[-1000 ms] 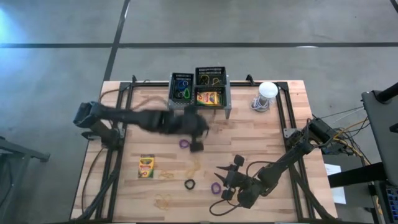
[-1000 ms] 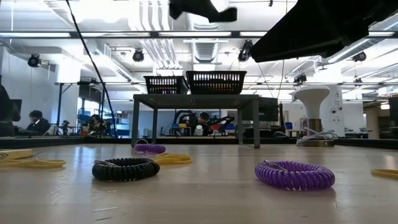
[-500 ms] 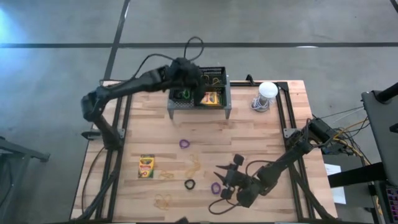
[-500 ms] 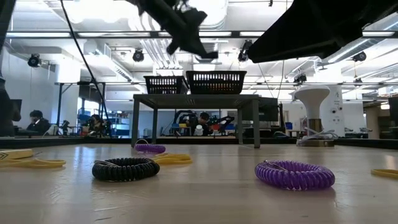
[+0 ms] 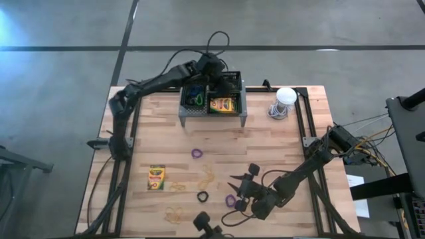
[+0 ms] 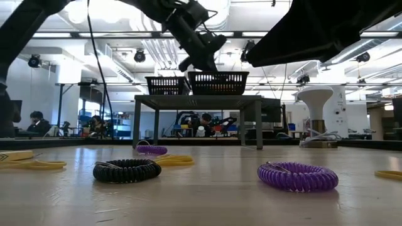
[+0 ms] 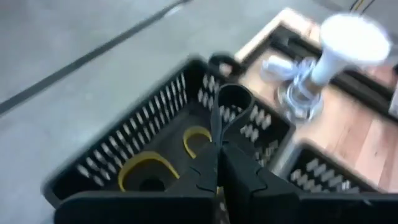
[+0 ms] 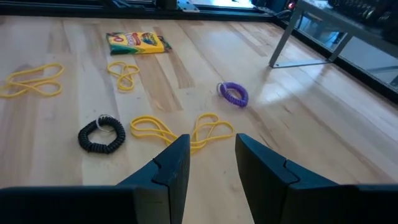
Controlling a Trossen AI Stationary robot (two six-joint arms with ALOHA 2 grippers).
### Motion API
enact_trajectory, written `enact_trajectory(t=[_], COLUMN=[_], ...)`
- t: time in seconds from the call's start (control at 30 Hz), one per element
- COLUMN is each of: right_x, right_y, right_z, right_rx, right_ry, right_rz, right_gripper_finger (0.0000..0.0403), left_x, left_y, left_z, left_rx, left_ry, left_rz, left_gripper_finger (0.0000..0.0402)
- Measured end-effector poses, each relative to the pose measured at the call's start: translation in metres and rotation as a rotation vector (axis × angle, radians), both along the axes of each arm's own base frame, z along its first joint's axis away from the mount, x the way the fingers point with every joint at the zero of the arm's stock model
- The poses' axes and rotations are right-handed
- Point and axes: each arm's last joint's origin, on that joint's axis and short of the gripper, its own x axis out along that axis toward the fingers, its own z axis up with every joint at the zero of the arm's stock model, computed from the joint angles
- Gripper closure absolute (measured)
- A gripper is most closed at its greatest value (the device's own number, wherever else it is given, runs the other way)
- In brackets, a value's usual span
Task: Pick & Place Office Desk Supplies
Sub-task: Put the black rubber band into the top black bin on the shelf
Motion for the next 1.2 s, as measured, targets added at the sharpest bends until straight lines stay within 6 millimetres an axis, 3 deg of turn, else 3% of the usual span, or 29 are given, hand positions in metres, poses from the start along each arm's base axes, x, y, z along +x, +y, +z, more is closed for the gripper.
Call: enact_trajectory(t=[0.4, 0.83, 1.2], right_x=[0.000, 0.000, 0.000], right_y=[0.000, 0.000, 0.000], right_z=[0.000, 0.000, 0.000], right_rx=[0.008, 0.008, 0.008], right_ry=[0.003, 0.003, 0.003], right_rz=[0.008, 0.008, 0.008], right_gripper_finger=[0.0280, 0.0280, 0.0280], left_x=[-0.011, -0.013, -0.014], left_y=[0.004, 0.006, 0.006], left_z=[-0.016, -0.023, -0.024], left_rx=[-0.010, -0.025, -0.029], left_ry=[0.155, 0.185, 0.191], left_rz=[0.108, 0.115, 0.117], left_gripper_finger=[0.0385, 0.0332, 0.0322])
